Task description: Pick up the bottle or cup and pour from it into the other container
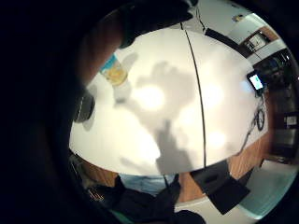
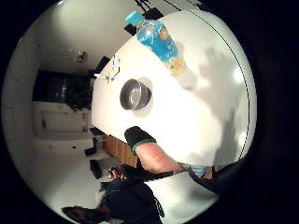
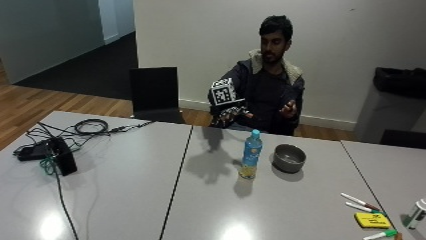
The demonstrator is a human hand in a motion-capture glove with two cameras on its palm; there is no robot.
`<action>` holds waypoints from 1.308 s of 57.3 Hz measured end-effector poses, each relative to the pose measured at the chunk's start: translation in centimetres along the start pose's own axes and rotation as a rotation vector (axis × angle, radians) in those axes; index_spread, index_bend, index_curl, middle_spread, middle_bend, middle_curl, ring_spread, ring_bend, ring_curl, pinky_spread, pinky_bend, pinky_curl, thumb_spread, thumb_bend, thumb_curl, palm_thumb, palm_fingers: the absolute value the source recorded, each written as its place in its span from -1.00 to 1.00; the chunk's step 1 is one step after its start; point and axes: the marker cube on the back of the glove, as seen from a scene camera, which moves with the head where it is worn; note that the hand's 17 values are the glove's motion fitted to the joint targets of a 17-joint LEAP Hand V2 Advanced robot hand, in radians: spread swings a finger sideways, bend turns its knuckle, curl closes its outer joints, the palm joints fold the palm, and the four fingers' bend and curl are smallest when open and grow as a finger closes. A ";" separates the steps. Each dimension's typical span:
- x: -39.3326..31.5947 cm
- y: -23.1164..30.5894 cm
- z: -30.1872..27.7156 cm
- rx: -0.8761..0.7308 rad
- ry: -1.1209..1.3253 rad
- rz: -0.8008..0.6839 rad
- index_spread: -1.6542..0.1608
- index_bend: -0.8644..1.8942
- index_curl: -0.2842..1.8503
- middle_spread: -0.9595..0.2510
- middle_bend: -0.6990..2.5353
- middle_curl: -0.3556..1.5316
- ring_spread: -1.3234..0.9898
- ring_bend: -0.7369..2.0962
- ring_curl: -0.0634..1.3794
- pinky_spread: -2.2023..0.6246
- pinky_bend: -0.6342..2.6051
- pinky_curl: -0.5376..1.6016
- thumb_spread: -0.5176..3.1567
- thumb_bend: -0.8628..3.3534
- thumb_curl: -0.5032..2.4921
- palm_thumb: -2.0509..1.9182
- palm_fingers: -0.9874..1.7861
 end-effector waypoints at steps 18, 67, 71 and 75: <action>-1.9 -10.1 6.9 0.179 -0.354 -0.059 0.60 -0.27 -0.50 0.90 -0.39 -0.27 0.37 -0.34 -0.62 0.81 -0.32 -0.25 -0.29 -0.60 -0.41 0.23 -0.20; -4.2 -12.8 11.0 0.271 -0.794 -0.260 0.49 -0.30 -0.50 0.12 -0.34 -0.19 -0.02 -0.05 -0.37 0.56 -0.31 -0.20 -0.39 -0.60 -0.34 0.56 0.53; -4.9 -11.9 8.6 0.305 -0.687 -0.301 0.50 -0.30 -0.50 0.13 -0.34 -0.18 -0.02 -0.05 -0.36 0.55 -0.31 -0.20 -0.40 -0.60 -0.33 0.56 0.53; -6.1 -11.7 5.6 0.284 -0.535 -0.249 0.50 -0.30 -0.50 0.13 -0.34 -0.18 -0.02 -0.05 -0.36 0.54 -0.31 -0.20 -0.40 -0.60 -0.33 0.57 0.53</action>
